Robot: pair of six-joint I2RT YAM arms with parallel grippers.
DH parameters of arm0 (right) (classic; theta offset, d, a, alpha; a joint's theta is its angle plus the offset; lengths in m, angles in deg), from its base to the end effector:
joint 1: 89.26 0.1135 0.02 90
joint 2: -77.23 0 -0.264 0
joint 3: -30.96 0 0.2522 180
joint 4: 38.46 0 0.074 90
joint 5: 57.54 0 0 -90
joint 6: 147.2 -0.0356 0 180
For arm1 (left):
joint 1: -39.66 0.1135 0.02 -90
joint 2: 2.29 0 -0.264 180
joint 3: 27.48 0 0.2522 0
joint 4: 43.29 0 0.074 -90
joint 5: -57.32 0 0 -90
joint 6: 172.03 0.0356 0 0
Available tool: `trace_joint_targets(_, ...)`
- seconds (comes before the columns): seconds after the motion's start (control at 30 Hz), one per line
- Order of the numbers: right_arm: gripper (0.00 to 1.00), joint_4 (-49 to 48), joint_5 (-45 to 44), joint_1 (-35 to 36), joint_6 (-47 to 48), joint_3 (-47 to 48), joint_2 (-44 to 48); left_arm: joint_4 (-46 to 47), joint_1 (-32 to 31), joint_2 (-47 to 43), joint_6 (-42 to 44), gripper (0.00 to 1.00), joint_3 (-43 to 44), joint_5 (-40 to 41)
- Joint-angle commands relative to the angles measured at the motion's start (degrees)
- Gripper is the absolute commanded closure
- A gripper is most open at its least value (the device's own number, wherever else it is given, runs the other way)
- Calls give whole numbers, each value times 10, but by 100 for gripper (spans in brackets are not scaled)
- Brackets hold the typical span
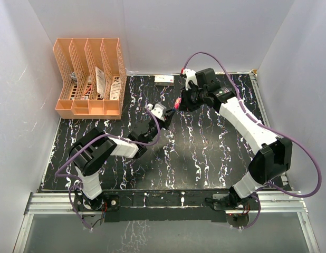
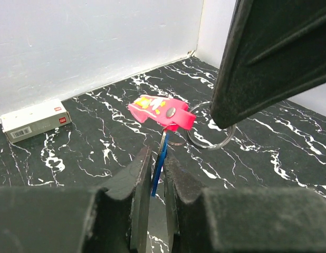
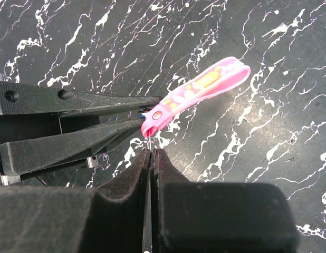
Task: Put the keys on the keyring
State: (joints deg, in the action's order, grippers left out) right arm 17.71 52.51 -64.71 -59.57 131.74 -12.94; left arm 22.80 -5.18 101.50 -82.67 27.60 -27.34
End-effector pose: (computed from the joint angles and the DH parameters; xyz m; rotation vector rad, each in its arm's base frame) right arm 0.3077 0.1540 0.3472 -0.6292 2.3127 0.6383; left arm 0.2532 -0.2471 0.2131 0.4099 1.2271 -0.6237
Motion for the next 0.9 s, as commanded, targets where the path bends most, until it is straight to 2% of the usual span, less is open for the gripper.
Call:
trace_joint_targets(0.0,100,13,-16,5,16,31,-3,13,11,-3,2,89,29,-3)
trace_joint_targets(0.87,100,131,-50,14,30,133,-84,-5,12,-13,10,93,5,-86)
